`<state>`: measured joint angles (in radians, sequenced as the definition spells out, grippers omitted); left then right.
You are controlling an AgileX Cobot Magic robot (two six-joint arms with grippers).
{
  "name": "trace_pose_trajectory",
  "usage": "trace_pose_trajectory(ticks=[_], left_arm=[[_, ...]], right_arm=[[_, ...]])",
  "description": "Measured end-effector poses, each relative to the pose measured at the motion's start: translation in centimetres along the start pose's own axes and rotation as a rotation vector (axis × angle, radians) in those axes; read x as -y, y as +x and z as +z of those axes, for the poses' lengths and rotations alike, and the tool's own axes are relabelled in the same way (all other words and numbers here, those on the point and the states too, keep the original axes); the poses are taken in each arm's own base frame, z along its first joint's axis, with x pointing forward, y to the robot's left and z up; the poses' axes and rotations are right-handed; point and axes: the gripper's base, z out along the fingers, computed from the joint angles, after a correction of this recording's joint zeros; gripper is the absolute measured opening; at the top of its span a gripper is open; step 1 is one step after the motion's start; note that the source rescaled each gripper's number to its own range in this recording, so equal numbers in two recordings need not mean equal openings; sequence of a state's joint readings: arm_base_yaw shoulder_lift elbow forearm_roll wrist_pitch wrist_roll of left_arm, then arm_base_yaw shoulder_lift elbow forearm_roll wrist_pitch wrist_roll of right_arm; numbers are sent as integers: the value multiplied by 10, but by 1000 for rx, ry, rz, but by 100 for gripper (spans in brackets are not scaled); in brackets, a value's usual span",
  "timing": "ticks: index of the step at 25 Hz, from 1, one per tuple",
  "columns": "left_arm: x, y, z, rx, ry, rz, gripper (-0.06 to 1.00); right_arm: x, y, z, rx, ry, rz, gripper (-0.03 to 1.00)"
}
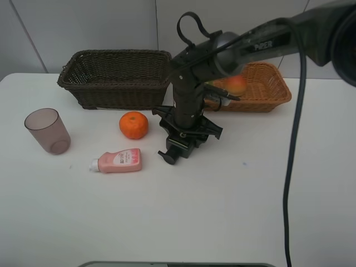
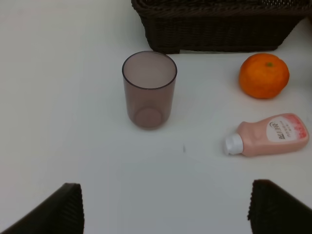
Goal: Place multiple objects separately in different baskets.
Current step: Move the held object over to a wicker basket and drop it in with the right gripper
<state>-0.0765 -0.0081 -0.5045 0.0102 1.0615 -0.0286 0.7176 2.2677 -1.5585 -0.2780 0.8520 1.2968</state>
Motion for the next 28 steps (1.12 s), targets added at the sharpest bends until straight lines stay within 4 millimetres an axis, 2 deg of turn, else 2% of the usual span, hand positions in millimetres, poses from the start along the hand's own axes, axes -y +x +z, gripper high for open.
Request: trace_pose_trajectory(ticks=[13, 17, 19, 24, 28], left_arm=[[0, 0, 0, 0, 0, 0, 81], [0, 0, 0, 0, 0, 0, 81], [0, 0, 0, 0, 0, 0, 81], [0, 0, 0, 0, 0, 0, 81], [0, 0, 0, 0, 0, 0, 81]], right_arm=[[-1, 0, -1, -1, -2, -8, 16], [-4, 0, -5, -23, -25, -124, 16], [-8, 0, -14, -43, -62, -203, 16], [-19, -3, -52, -80, -211, -425, 16], [-15, -4, -70, -113, -243, -608, 16]])
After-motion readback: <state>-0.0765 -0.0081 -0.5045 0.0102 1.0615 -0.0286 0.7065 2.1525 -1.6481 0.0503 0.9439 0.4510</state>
